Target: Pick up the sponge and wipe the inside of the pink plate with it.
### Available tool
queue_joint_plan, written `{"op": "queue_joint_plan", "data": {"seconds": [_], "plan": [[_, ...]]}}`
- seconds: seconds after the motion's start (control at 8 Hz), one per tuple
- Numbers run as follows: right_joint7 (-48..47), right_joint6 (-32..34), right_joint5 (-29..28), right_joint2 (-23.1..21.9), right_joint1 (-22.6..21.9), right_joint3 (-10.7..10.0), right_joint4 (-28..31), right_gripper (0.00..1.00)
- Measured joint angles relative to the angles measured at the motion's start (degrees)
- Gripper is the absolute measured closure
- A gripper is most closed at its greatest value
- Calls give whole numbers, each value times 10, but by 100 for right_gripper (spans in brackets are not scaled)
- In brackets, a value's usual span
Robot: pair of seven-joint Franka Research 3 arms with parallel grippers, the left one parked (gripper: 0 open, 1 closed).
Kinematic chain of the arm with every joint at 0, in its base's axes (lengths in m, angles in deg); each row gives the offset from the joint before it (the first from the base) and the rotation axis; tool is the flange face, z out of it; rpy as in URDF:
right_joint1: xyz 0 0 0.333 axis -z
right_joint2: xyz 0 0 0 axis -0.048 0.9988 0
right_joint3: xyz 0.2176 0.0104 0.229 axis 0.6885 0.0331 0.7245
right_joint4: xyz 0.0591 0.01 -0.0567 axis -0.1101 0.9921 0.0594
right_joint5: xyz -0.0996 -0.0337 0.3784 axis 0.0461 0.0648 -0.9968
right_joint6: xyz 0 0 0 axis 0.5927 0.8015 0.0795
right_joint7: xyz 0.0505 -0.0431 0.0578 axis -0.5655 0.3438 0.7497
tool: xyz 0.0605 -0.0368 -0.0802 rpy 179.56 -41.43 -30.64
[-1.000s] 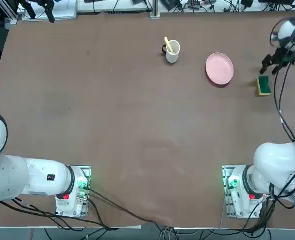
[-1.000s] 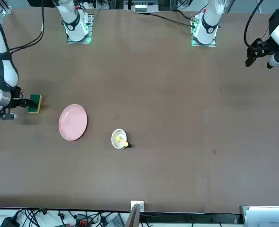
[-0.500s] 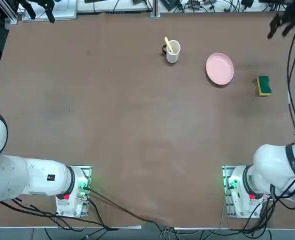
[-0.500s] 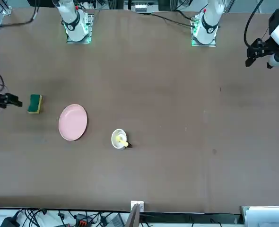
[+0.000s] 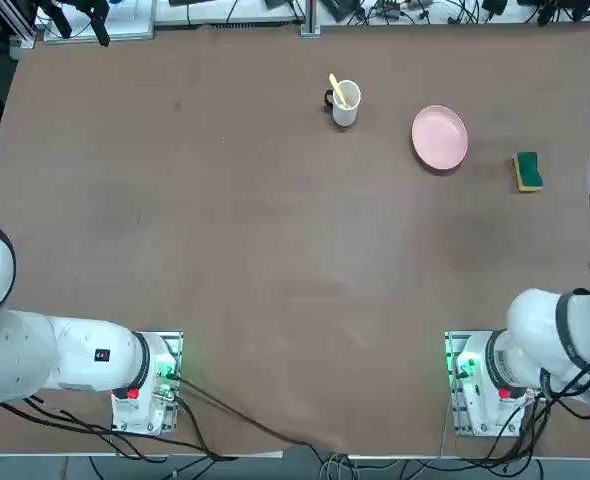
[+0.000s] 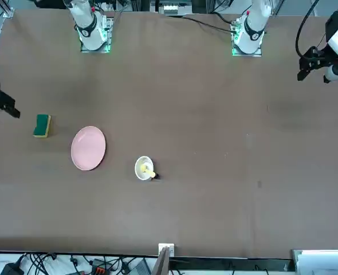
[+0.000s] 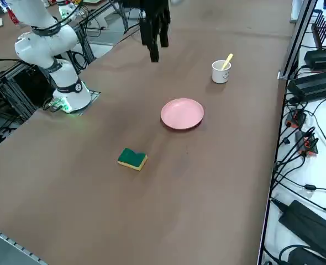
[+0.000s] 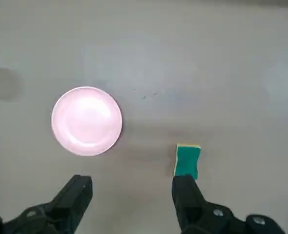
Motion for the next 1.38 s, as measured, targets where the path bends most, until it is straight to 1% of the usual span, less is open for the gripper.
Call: {"op": "queue_joint_plan", "data": {"seconds": [0.25, 0.38, 0.5, 0.62, 0.75, 0.88, 1.0, 1.12, 1.25, 1.38], "plan": [[0, 49, -8, 2, -3, 2, -35, 0], [0, 64, -9, 2, -20, -6, -47, 0], [-1, 76, -11, 1, -61, -36, -57, 0], [-4, 85, -22, -4, -118, -86, -59, 0], [-8, 90, -41, -13, -172, -141, -55, 0], [-9, 90, -62, -26, -220, -200, -40, 0], [-8, 88, -74, -42, -260, -257, -20, 0], [-7, 83, -77, -55, -287, -294, 0, 0], [-7, 75, -77, -63, -301, -310, 13, 0], [-7, 72, -77, -66, -311, -315, 18, 0]]}}
